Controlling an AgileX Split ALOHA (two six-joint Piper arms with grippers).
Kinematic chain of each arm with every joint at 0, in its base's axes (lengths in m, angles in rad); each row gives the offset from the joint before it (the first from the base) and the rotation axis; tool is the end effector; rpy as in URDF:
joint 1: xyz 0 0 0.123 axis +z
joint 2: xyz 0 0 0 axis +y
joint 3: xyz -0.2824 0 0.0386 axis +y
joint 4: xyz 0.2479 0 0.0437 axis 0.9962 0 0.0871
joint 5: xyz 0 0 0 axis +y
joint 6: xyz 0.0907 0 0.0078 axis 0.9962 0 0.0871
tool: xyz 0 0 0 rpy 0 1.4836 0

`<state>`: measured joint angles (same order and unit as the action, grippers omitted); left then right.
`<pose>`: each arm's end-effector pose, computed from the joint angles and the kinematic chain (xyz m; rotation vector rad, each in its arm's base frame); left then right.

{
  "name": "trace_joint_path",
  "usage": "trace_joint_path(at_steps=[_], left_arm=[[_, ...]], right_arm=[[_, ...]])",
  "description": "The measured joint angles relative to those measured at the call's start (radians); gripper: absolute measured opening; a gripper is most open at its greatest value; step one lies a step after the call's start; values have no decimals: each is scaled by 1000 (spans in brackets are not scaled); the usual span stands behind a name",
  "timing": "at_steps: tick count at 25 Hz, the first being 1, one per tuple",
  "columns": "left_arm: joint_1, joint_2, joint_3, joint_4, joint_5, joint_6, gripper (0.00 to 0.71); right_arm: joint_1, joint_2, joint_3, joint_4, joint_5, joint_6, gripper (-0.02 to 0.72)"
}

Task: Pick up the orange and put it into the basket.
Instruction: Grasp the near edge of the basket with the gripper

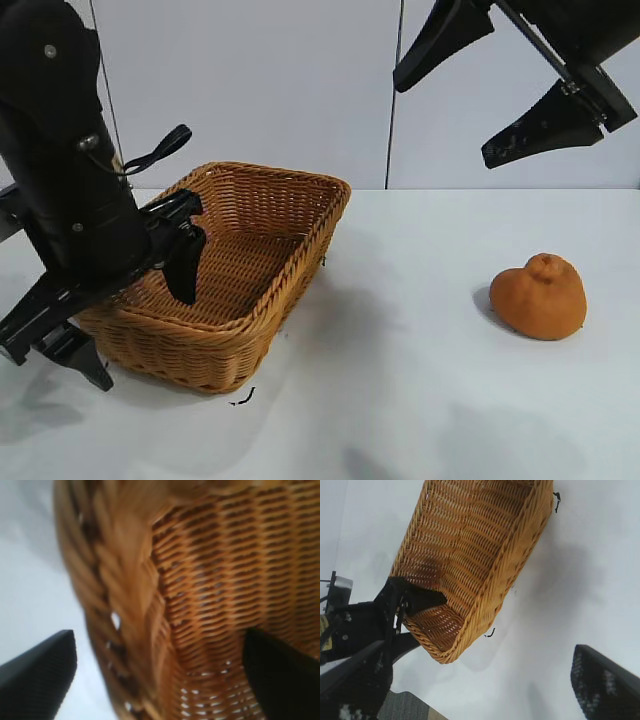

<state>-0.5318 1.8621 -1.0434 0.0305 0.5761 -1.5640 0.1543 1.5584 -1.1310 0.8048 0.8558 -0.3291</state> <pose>0.2963 -0.1726 0.1433 -1.4380 2.6048 -0.3263 0.3076 0.0980 0.2780 -0.0697 2.5851 0.9003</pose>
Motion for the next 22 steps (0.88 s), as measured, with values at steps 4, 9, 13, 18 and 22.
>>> trace_joint_path(at_steps=[4,9,13,18,22], left_arm=[[10,-1,0,0,0,28,647],[11,3,0,0,0,31,647],[11,14,0,0,-1,31,647],[11,14,0,0,-1,32,647],[11,14,0,0,-1,32,618]], right_arm=[[0,0,0,0,0,0,696],[0,0,0,0,0,0,696],[0,0,0,0,-2,0,696],[0,0,0,0,-2,0,696],[0,0,0,0,-2,0,696]])
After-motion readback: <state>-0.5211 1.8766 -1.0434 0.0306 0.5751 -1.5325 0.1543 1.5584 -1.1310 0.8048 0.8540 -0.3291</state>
